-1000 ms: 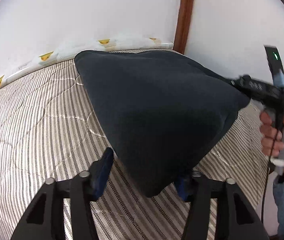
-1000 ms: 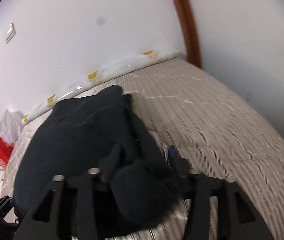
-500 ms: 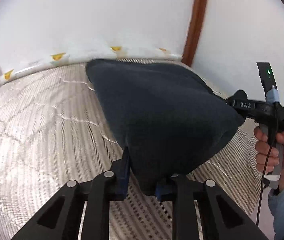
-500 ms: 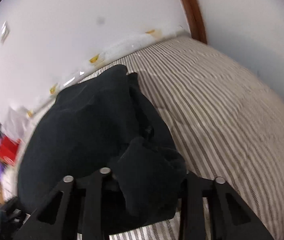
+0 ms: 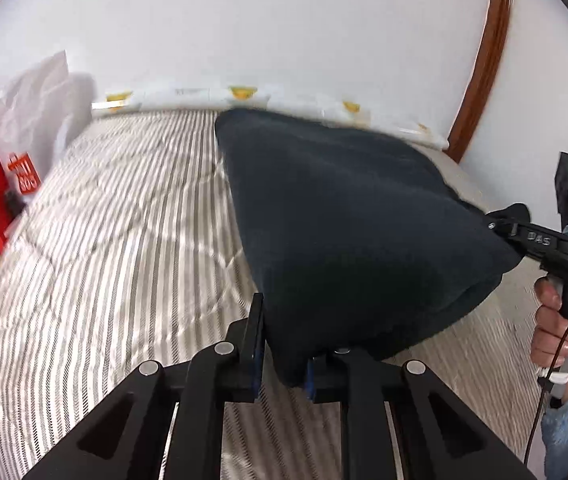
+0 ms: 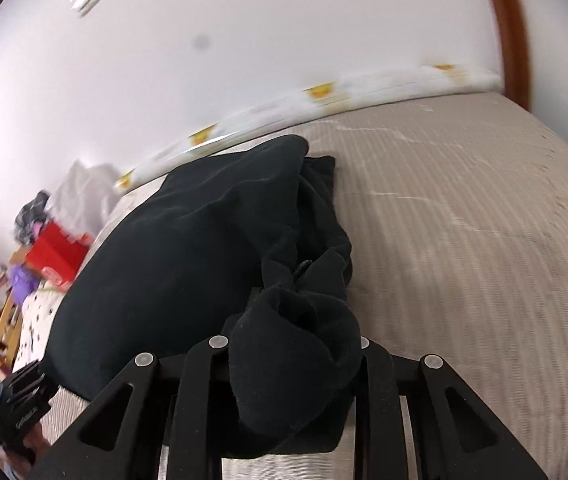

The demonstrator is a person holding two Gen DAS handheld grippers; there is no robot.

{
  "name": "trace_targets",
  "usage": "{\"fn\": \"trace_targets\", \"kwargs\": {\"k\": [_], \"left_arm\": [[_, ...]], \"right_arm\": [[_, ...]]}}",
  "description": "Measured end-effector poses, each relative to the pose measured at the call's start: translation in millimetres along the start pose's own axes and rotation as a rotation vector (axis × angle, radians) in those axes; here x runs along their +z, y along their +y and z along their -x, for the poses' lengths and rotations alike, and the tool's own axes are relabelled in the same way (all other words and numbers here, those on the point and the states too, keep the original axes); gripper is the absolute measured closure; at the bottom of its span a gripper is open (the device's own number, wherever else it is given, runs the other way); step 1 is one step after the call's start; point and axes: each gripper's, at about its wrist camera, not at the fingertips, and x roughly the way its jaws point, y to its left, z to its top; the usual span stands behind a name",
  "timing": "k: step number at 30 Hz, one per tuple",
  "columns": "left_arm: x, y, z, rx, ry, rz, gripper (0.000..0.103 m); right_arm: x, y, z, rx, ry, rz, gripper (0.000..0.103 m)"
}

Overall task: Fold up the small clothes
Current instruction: 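Fold the held side over the sweatshirt body with the right gripper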

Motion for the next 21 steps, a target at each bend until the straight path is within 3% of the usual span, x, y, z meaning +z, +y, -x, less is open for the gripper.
{"fn": "trace_targets", "kwargs": {"k": [3, 6, 8, 11, 15, 17, 19, 21], "left_arm": [[-8.5, -2.4, -6.2, 0.003, 0.026, -0.027, 0.086], [-15.6, -4.6, -2.0, -0.009, 0.034, -0.046, 0.084], [-17.1, -2.0, 3.2, -0.021, 0.037, -0.036, 0.081], [-21.9, 1.4, 27.5, -0.035, 0.009, -0.023, 0.069], [-11.3, -3.3, 47.5, -0.037, -0.053, -0.043, 0.058], [0.1, -4.8, 43.9, -0.036, -0.064, -0.035, 0.052], [11.4, -4.9, 32.8, -0.032, -0.058, -0.026, 0.052], [20.6, -4.5, 11.5, 0.007, -0.003, -0.025, 0.052]], "right_arm": [[-13.0, -10.1, 16.8, -0.008, -0.002, 0.014, 0.072], [-21.0, -18.1, 42.0, -0.073, -0.020, 0.054, 0.056], [-16.1, -14.6, 59.0, -0.108, -0.053, 0.092, 0.056], [-2.6, -2.3, 68.7, -0.094, -0.102, 0.130, 0.055], [9.9, 8.0, 38.9, -0.025, -0.022, 0.138, 0.055], [10.6, 7.3, 18.4, -0.032, 0.029, 0.131, 0.061], [11.1, 4.4, -1.8, -0.075, 0.080, 0.121, 0.093], [12.2, 6.4, 5.7, -0.050, 0.056, 0.148, 0.096]]}}
